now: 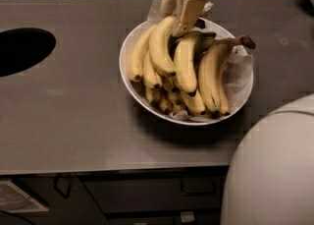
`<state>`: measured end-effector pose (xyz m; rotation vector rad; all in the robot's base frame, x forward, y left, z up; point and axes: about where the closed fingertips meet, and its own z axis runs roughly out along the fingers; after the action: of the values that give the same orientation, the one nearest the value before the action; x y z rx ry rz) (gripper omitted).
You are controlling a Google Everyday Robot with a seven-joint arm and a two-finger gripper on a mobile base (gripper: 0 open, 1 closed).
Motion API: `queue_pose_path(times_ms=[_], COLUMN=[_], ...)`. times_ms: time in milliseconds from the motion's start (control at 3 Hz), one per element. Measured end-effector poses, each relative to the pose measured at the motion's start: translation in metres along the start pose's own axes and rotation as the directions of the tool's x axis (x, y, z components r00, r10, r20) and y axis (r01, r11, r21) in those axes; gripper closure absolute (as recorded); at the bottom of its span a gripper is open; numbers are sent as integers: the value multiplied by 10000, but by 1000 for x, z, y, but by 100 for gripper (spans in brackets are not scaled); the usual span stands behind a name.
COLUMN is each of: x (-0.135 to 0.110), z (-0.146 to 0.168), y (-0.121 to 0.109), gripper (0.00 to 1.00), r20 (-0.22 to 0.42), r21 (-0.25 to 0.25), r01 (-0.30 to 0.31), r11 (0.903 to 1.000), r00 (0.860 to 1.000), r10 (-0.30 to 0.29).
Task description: Pick banana from white bowl
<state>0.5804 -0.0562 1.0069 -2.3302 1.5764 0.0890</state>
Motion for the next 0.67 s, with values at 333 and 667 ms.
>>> queue_pose_path(times_ms=[333,667], x=[1,1], z=[0,2], y=[2,2], gripper=[51,51], r20=[-17,-16], r21=[-43,-88], r01=[-40,-27], r11=[10000,10000], r00=[10000,10000], r10=[40,27])
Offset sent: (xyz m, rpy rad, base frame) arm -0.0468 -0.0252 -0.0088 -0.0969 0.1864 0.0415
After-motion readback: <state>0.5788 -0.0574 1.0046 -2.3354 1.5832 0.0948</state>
